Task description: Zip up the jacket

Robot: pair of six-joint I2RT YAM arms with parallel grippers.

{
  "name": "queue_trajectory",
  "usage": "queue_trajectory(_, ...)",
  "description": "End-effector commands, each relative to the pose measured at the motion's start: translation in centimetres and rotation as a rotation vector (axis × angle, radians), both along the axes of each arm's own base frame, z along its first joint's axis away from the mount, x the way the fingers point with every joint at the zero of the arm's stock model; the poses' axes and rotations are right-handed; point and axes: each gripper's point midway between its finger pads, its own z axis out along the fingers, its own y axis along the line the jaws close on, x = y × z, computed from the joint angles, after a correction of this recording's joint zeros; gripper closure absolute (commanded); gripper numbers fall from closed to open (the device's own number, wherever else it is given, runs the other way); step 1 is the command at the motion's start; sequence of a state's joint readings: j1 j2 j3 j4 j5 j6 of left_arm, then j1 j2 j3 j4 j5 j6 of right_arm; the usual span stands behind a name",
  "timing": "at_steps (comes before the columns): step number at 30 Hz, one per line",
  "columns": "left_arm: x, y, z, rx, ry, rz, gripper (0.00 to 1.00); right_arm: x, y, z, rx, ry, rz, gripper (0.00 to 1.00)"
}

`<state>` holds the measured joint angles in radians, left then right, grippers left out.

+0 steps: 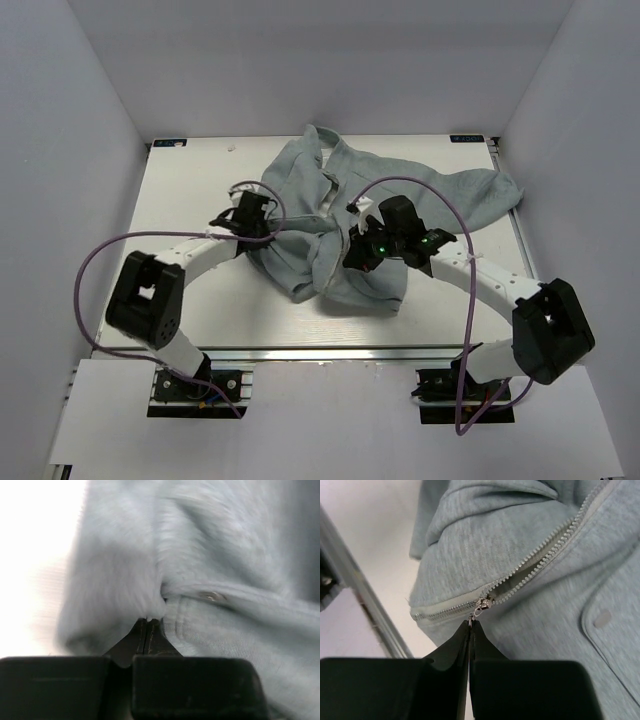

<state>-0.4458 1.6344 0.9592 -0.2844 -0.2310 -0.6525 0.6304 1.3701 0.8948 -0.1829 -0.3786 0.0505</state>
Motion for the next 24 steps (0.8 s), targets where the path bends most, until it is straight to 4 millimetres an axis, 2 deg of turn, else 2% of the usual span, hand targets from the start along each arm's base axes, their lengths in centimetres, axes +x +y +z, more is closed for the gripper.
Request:
queue_trajectory(1, 2.4, 6.7, 7.4, 0.109, -0.185, 0.201, 1.00, -1.5, 2.6, 2.1, 0.110, 0.044, 0.126, 1.00)
queue_trajectory(2, 2.3, 8.7, 9.7, 0.145, -0.241, 0.267, 1.00, -1.8, 3.0, 1.8, 0.114, 0.061, 0.146, 1.00)
queue_trajectory(4, 1.5, 12.3, 12.2, 0.212, -0.254, 0.377, 1.00, -3.0, 4.5, 2.0, 0.129, 0.065, 0.201, 1.00)
queue_trajectory(5, 1.0, 14.5, 14.2, 0.224, -0.281, 0.461, 1.00, -4.0, 5.5, 1.6, 0.120, 0.073, 0.235, 1.00)
queue_trajectory(6, 0.6, 15.1, 15.4, 0.214, -0.292, 0.497, 1.00, -4.0, 6.2, 1.7, 0.123, 0.066, 0.243, 1.00)
queue_trajectory(7, 0.2, 15.5, 16.8, 0.219, -0.305, 0.509, 1.00, -4.3, 6.7, 0.8, 0.108, 0.092, 0.253, 1.00)
queue_trajectory(9, -0.8, 16.1, 18.4, 0.204, -0.317, 0.563, 1.00, -4.8, 7.6, 0.2, 0.093, 0.136, 0.256, 1.00)
queue_trajectory(10, -1.8, 16.3, 18.5, 0.216, -0.278, 0.573, 1.00, -4.7, 7.9, -0.6, 0.079, 0.161, 0.251, 1.00)
queue_trajectory(12, -2.8, 17.0, 18.2, 0.228, -0.246, 0.626, 1.00, -4.8, 8.1, -1.4, 0.060, 0.182, 0.232, 1.00)
queue_trajectory(13, -3.9, 17.3, 17.2, 0.264, -0.188, 0.634, 1.00, -4.8, 8.0, -1.7, 0.052, 0.185, 0.224, 1.00)
queue_trajectory(14, -4.0, 17.4, 17.3, 0.266, -0.172, 0.645, 0.79, -4.9, 7.9, -1.8, 0.049, 0.182, 0.220, 1.00)
queue_trajectory(17, -4.6, 16.5, 15.6, 0.265, -0.068, 0.599, 0.28, -4.9, 7.8, -1.6, 0.047, 0.169, 0.217, 1.00)
queue_trajectory(19, -4.9, 15.6, 15.0, 0.233, -0.026, 0.555, 0.22, -4.8, 7.9, -1.5, 0.043, 0.156, 0.230, 1.00)
queue_trajectory(21, -5.3, 14.8, 14.7, 0.212, -0.009, 0.488, 0.03, -4.6, 7.9, -1.1, 0.033, 0.131, 0.244, 1.00)
queue_trajectory(24, -4.5, 11.5, 15.8, 0.070, -0.066, 0.301, 0.02, -4.4, 8.1, -0.5, 0.026, 0.104, 0.268, 1.00)
